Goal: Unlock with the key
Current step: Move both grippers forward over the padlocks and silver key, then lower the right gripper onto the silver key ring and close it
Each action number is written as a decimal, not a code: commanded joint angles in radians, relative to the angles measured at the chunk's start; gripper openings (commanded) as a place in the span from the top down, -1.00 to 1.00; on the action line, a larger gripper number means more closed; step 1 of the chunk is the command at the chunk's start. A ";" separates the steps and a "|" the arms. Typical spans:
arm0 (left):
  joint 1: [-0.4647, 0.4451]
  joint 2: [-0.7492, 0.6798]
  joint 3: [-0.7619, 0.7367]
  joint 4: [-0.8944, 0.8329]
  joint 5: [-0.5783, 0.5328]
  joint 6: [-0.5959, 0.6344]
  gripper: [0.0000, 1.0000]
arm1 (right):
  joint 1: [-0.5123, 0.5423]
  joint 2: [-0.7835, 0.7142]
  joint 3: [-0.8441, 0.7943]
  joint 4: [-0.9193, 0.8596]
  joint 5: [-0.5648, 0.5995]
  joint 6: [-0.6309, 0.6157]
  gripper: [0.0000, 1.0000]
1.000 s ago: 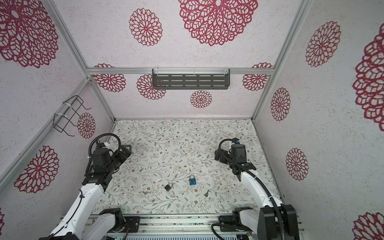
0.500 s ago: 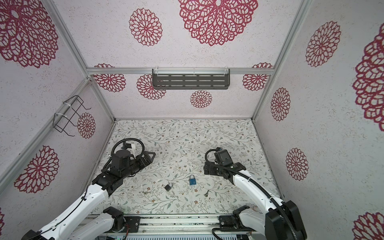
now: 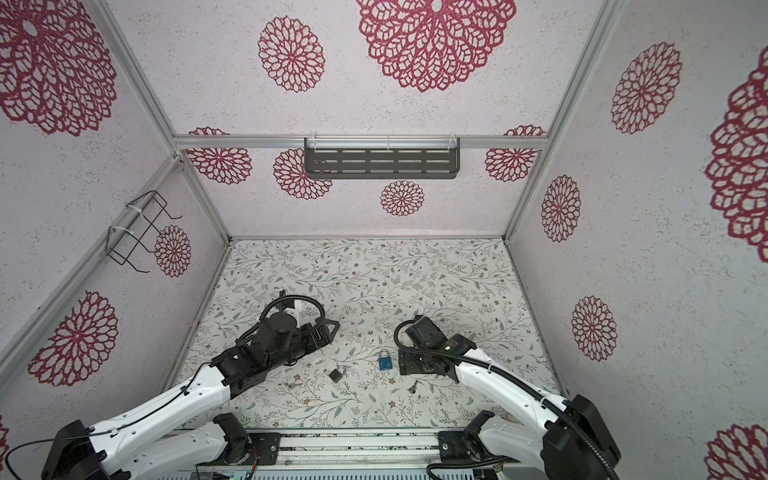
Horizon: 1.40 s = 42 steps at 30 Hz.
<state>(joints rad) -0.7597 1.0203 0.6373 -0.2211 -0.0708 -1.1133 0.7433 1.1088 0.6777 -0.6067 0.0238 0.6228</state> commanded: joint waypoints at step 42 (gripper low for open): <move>-0.142 0.125 0.007 0.117 -0.064 -0.015 -0.95 | 0.251 0.130 -0.089 0.057 0.097 0.078 0.38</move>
<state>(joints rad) -0.8913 1.1465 0.6388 -0.1173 -0.1192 -1.1339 0.9886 1.2301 0.5659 -0.5400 0.0910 0.7162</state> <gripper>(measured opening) 0.974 0.313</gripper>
